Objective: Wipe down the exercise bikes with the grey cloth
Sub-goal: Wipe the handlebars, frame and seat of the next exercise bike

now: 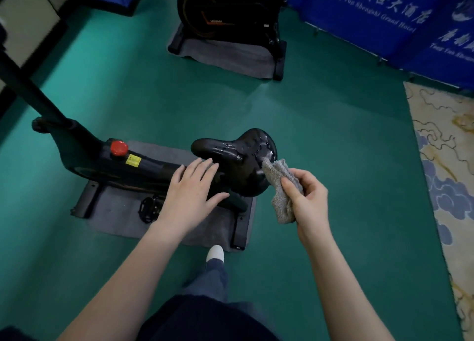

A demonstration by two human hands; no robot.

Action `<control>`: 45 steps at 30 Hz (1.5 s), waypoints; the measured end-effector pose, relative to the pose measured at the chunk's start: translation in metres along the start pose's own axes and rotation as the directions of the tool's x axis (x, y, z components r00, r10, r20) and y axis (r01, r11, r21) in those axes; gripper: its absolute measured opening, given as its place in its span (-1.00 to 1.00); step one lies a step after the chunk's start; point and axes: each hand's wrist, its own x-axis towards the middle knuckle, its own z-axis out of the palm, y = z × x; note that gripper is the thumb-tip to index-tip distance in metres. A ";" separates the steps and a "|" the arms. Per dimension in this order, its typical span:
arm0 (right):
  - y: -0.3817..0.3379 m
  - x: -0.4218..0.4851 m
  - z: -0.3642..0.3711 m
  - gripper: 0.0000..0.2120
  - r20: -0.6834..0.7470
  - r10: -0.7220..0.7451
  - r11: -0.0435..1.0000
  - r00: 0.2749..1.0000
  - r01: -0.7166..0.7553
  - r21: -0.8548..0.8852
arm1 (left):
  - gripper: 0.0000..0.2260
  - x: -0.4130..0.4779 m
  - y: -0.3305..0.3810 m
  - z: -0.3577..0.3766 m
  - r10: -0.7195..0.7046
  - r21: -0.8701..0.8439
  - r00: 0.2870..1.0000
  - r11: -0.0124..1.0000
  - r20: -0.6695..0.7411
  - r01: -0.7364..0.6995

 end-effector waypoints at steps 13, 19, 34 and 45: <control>0.000 0.117 0.005 -0.83 0.251 -0.064 0.980 0.966 0.109 -0.168 | -0.33 0.016 0.013 0.025 -0.370 -0.052 0.928 0.927 0.030 0.371; -0.002 0.204 0.011 -0.83 0.527 -0.148 0.920 0.837 0.312 -0.237 | -0.22 0.040 0.058 0.039 -0.595 -0.062 0.802 0.800 0.057 0.597; -0.008 0.280 0.113 -0.85 0.971 -0.205 0.673 0.122 0.738 0.050 | 0.01 0.098 0.175 0.082 -0.918 -0.264 0.386 0.352 0.091 0.898; 0.020 0.255 0.161 -0.84 0.960 -0.189 0.486 -0.205 0.830 0.274 | 0.09 0.098 0.184 0.122 -0.908 -0.447 0.410 0.331 0.090 0.831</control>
